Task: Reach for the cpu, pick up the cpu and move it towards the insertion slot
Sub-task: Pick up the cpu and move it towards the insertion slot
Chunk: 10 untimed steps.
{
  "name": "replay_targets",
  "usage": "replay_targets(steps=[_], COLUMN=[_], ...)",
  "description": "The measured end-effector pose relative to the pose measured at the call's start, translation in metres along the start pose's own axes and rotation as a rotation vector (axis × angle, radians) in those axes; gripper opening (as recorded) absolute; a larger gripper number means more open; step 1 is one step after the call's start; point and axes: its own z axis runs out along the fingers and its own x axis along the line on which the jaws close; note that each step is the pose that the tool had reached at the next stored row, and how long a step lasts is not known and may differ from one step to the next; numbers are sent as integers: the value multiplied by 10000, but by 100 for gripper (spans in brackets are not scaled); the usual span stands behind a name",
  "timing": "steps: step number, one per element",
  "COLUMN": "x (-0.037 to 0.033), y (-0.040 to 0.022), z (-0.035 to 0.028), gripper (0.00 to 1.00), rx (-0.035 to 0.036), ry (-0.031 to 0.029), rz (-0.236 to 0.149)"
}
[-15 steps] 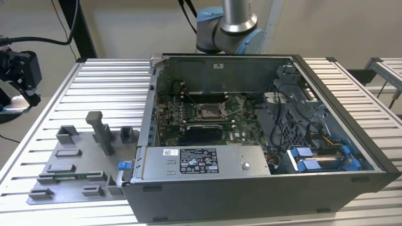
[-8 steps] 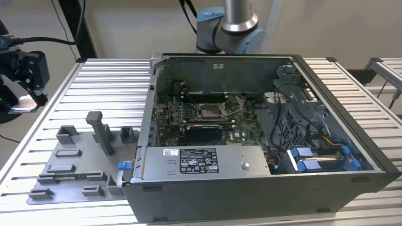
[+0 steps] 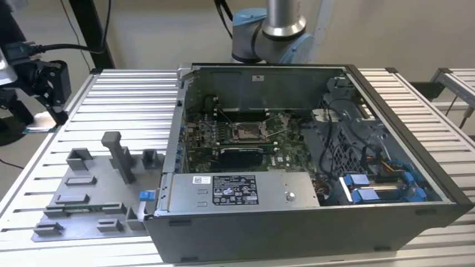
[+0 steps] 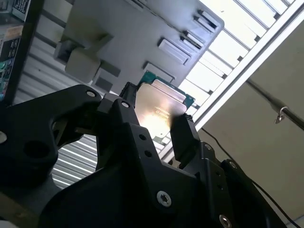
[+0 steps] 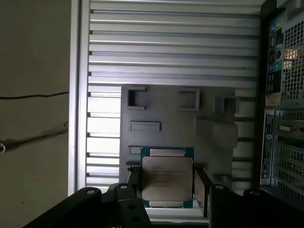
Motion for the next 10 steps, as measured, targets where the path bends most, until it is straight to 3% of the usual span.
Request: replay_targets(steps=[10], x=[-219], y=[-3], z=[2], gripper=[0], rx=[-1], ry=[48], rz=[2])
